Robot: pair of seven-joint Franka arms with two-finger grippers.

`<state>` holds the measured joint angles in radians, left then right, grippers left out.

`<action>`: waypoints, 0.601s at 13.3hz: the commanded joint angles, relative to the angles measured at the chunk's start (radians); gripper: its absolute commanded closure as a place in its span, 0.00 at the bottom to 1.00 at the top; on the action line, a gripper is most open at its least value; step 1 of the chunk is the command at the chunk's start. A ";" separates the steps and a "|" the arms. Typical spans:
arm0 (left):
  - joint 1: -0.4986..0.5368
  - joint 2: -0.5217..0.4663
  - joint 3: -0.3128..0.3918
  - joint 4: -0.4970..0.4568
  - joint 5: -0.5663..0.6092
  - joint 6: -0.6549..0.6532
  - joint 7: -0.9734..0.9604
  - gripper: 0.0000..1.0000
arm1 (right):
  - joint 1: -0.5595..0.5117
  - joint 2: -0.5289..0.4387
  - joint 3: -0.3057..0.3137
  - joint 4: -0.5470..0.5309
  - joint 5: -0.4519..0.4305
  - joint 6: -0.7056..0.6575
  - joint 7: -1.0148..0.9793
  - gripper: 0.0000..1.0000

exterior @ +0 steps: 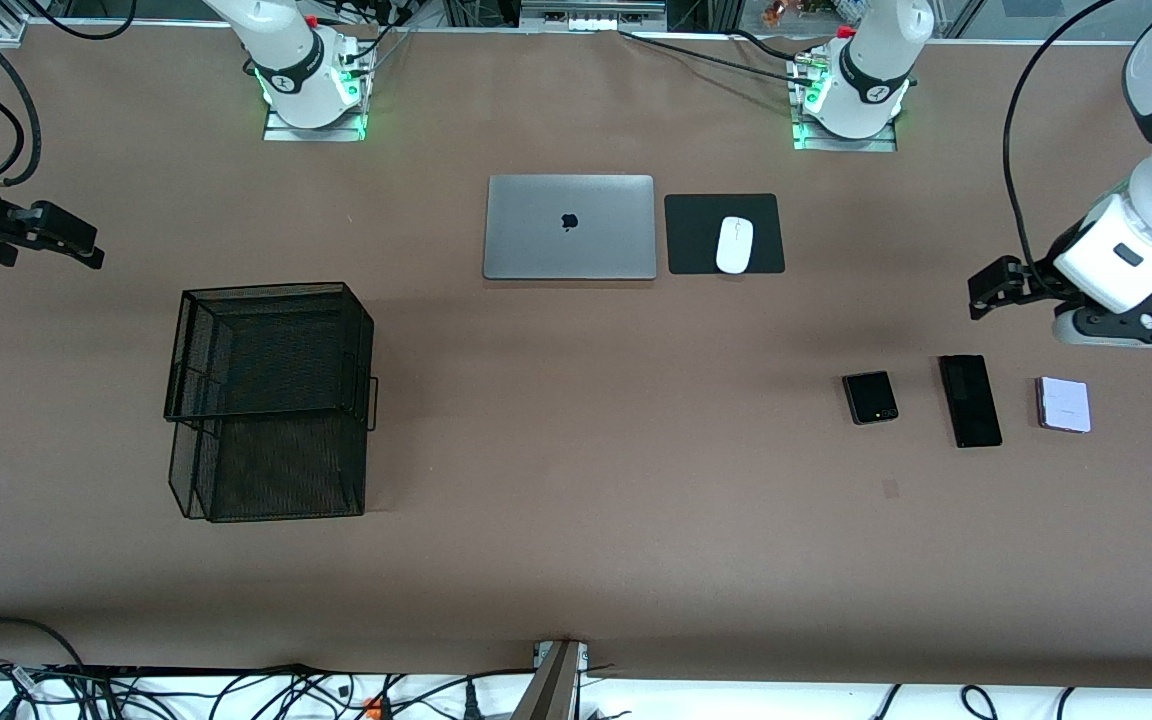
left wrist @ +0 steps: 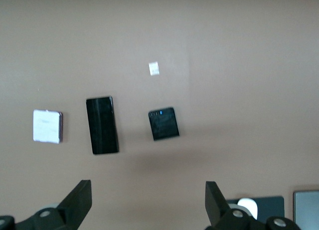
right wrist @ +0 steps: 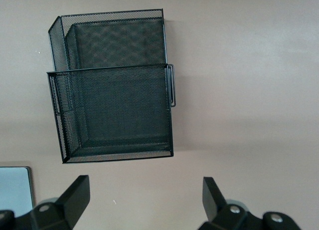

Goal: Place phones with both arms
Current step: 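Reach the left gripper down toward the small black flip phone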

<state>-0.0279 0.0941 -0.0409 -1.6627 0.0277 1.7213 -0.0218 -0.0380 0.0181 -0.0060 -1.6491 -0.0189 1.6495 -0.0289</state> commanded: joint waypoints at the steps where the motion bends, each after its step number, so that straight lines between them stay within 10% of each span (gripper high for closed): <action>1: -0.024 0.090 -0.034 0.026 0.015 -0.062 0.002 0.00 | -0.014 -0.009 0.004 -0.008 0.017 0.009 -0.022 0.00; 8: -0.013 0.347 -0.033 -0.012 0.032 0.148 -0.116 0.00 | -0.014 -0.009 0.004 -0.008 0.017 0.009 -0.022 0.00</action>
<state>-0.0441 0.4037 -0.0695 -1.6717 0.0350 1.8263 -0.0781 -0.0382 0.0182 -0.0061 -1.6492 -0.0189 1.6506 -0.0292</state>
